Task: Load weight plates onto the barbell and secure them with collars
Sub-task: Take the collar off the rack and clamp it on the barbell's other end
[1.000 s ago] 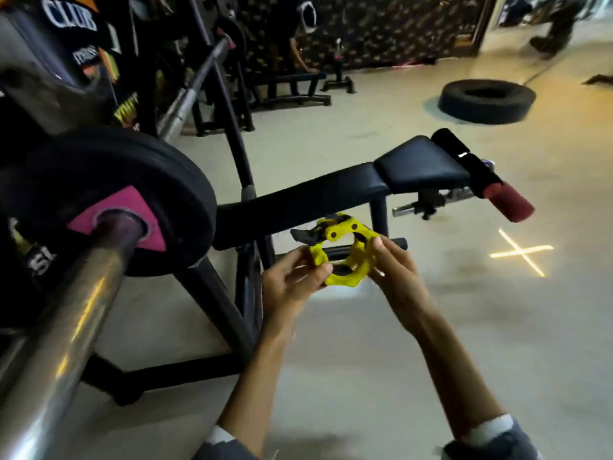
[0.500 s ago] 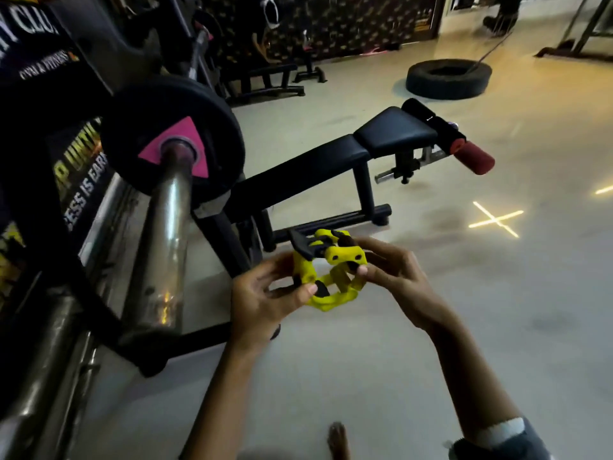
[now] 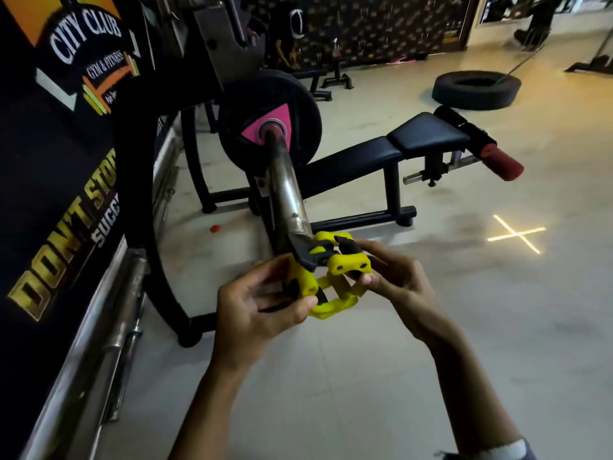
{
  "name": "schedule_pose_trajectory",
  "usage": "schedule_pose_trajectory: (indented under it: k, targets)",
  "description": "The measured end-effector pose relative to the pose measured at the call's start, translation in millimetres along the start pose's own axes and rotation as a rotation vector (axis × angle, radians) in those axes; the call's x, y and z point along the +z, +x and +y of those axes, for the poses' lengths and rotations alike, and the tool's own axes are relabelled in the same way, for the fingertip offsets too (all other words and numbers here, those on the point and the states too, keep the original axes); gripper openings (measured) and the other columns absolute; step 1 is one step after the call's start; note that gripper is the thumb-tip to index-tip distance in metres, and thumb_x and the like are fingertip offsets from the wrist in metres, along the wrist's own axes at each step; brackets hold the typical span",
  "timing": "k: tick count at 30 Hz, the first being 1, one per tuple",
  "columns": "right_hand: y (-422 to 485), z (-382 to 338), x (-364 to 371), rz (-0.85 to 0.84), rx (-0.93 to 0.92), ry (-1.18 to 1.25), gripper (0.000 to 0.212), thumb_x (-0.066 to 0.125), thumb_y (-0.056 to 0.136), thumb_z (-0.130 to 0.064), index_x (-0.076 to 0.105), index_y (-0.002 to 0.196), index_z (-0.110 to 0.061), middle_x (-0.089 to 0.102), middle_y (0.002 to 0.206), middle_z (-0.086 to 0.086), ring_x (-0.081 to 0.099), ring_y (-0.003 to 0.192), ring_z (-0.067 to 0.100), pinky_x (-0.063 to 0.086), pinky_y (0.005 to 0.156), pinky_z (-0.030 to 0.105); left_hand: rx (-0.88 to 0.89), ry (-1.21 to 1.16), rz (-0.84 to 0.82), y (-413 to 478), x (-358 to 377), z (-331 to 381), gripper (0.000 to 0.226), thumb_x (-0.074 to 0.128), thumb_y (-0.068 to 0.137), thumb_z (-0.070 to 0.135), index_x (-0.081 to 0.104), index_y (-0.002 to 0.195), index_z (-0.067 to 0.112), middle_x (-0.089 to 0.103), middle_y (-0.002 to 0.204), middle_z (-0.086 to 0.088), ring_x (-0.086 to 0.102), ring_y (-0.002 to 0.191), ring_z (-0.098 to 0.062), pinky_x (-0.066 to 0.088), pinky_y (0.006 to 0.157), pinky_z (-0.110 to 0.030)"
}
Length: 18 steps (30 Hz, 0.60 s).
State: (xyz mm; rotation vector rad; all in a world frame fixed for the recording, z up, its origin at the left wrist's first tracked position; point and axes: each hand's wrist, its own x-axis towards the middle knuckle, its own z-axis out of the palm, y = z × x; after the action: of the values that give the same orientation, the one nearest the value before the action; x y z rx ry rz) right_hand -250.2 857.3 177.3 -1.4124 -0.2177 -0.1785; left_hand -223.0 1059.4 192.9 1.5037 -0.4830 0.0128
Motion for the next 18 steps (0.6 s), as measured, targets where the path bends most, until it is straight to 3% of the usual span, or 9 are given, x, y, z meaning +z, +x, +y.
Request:
schedule_pose_trajectory:
  k: [6,10,13,18]
  targets:
    - [19,11,34,0.079,-0.057,-0.023,0.052,0.074,0.069,-0.035,0.06,0.117,-0.02,0.061,0.121,0.015,0.056,0.116,0.024,0.05,0.086,0.031,0.014,-0.011,-0.016,22,-39,-8,0.05,0.078,0.052,0.025,0.068,0.101,0.022,0.072,0.095,0.005,0.068,0.091,-0.011,0.055,0.07,-0.022]
    - [20,17,36,0.105,-0.065,0.002,0.06,0.077,0.067,-0.042,0.059,0.119,-0.019,0.064,0.12,0.007,0.056,0.118,0.023,0.051,0.085,0.029,0.025,-0.018,-0.091,34,-48,-20,0.048,0.079,0.053,0.025,0.07,0.099,0.024,0.07,0.097,-0.003,0.066,0.096,-0.015,0.055,0.075,-0.027]
    - [28,20,35,0.134,-0.067,-0.013,0.062,0.076,0.068,-0.044,0.057,0.122,-0.022,0.063,0.123,0.005,0.055,0.12,0.021,0.05,0.088,0.029,0.059,-0.013,-0.102,43,-49,-26,0.05,0.077,0.057,0.026,0.066,0.105,0.016,0.065,0.103,-0.01,0.065,0.098,-0.009,0.053,0.077,-0.021]
    - [64,31,38,0.192,-0.053,-0.029,0.068,0.069,0.074,-0.047,0.049,0.132,-0.016,0.059,0.125,0.02,0.055,0.118,0.022,0.046,0.099,0.04,0.022,-0.053,-0.061,82,-49,-36,0.058,0.08,0.061,0.01,0.057,0.113,0.021,0.071,0.09,0.024,0.063,0.095,0.006,0.048,0.076,-0.009]
